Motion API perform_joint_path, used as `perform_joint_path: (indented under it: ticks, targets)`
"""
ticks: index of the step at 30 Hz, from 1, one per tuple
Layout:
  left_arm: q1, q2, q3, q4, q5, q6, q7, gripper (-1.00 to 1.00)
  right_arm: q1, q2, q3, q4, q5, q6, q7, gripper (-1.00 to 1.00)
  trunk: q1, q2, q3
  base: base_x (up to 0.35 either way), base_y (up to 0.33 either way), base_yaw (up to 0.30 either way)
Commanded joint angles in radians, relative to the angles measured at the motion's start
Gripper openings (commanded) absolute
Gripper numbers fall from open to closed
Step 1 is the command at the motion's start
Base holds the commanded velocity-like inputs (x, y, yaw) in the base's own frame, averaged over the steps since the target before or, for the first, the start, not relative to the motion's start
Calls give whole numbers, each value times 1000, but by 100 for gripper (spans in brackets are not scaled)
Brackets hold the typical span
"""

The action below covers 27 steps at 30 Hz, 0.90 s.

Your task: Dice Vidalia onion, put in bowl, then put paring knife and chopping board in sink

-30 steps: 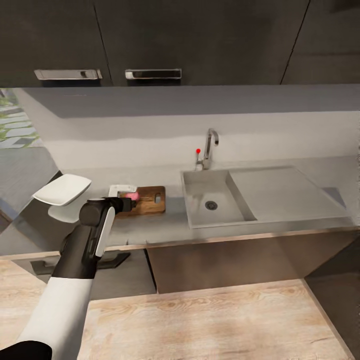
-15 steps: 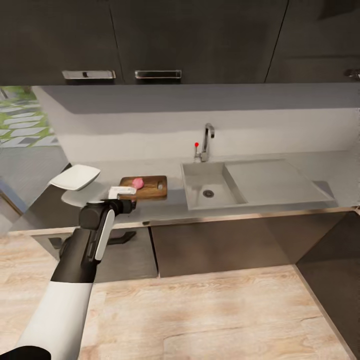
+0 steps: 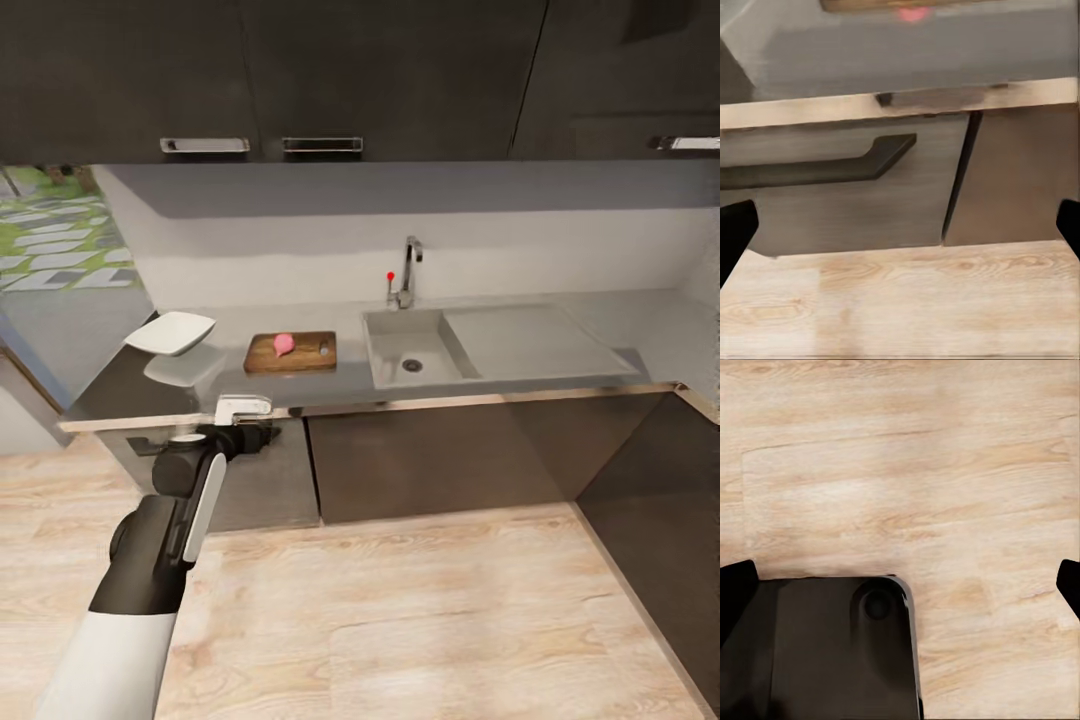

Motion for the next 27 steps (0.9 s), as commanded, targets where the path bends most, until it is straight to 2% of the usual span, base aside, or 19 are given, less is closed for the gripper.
perform_joint_path:
  ticks: [1, 3, 10, 14, 17, 18, 22, 25, 26, 27]
  targets:
    - [14, 0, -1, -6, 1, -16, 4, 100, 0, 1, -8, -3, 1, -1, 10, 100, 0, -2, -2, -340, 0, 0]
    - [46, 0, -1, -11, 1, -57, 4, 100, 0, 1, -8, -3, 1, -1, 10, 100, 0, -2, -2, -340, 0, 0]
    - [109, 2, -1, -14, 1, -109, 4, 100, 0, 1, -8, -2, 1, 0, 10, 100, 0, -2, -2, -340, 0, 0]
    - [195, 3, -1, -15, -1, -250, 4, 100, 0, -3, -8, -3, 2, 0, 10, 100, 0, -2, -2, -340, 0, 0]
    - [240, 7, -1, -16, -2, -306, 4, 100, 0, -5, -8, -4, 2, 0, 10, 100, 0, -2, -2, -340, 0, 0]
    - [269, 16, -1, -16, -2, -337, 4, 100, 0, -6, -8, -5, 2, 0, 9, 100, 0, -2, -2, -340, 0, 0]
    - [324, 42, -2, -17, 0, -404, 4, 100, 0, -6, -8, -7, 1, 0, 8, 100, 0, -2, -2, -340, 0, 0]
    - [354, 47, -2, -17, 0, -449, 4, 100, 0, -6, -8, -7, 1, 0, 7, 100, 0, -2, -2, -340, 0, 0]
    - [370, 49, -2, -17, -1, -471, 4, 100, 0, -6, -8, -7, 1, 0, 6, 100, 0, -2, -2, -340, 0, 0]
    - [410, 50, -3, -17, -2, -520, 4, 100, 0, -6, -8, -9, 1, 0, 6, 100, 0, -2, -2, -340, 0, 0]
